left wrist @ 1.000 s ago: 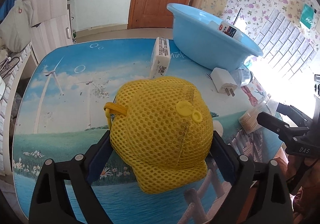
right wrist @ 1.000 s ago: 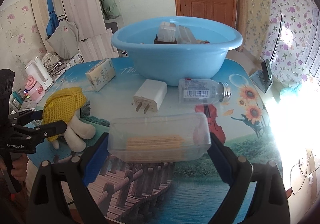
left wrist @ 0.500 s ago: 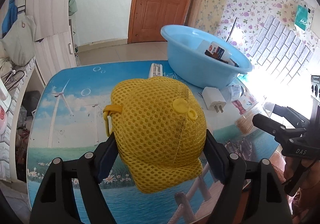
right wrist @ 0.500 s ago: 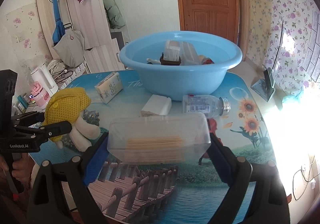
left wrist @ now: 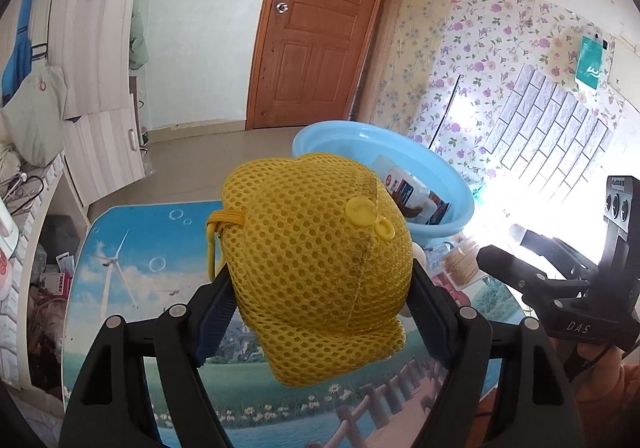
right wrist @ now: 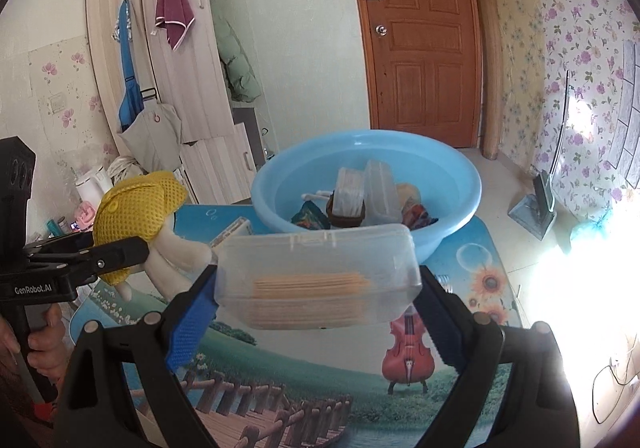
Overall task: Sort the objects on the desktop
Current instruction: 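Lift and carry the plush toy and toothpick box over the basin, then open the left tool to drop the plush toy into the basin, then lower the toothpick box into the basin and open the right tool, then withdraw both tools from the basin toward the table, then grasp the cream printed box with the left tool while the right grasps the glass bottle, then lift and carry the cream box and glass bottle toward the blue basin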
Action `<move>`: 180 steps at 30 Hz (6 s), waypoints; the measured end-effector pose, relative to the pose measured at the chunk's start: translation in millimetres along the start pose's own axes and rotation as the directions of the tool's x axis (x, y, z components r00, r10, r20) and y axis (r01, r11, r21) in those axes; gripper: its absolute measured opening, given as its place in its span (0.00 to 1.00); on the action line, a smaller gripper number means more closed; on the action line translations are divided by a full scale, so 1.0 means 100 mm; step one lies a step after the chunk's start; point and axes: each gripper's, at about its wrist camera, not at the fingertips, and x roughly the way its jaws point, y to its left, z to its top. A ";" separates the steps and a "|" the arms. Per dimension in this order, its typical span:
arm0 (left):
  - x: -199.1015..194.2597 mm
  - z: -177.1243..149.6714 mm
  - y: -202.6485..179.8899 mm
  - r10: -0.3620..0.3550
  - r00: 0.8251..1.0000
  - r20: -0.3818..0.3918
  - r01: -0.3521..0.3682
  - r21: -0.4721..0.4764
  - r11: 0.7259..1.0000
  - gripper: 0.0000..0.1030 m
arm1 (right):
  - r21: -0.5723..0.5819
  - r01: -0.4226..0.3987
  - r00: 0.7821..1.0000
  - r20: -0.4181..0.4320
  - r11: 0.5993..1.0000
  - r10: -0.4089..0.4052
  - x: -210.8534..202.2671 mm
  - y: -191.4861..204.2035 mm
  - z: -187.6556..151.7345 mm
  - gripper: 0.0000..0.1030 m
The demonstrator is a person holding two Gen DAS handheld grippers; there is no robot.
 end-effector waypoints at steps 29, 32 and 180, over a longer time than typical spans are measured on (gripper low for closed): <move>1.26 0.67 -0.20 -0.029 0.995 -0.097 0.034 0.051 0.998 0.93 | 0.075 0.100 0.995 -0.019 0.992 -0.099 0.86 -0.78 0.59 0.91; 1.23 0.58 -0.19 -0.031 0.994 -0.104 0.037 0.054 0.998 0.93 | 0.085 0.107 0.994 -0.034 0.991 -0.104 0.94 -0.81 0.55 0.93; 0.35 -0.75 0.39 0.010 0.970 -0.242 -0.011 -0.003 1.000 0.16 | 0.038 0.117 0.947 -0.306 0.992 -0.100 0.47 -0.47 -0.52 0.84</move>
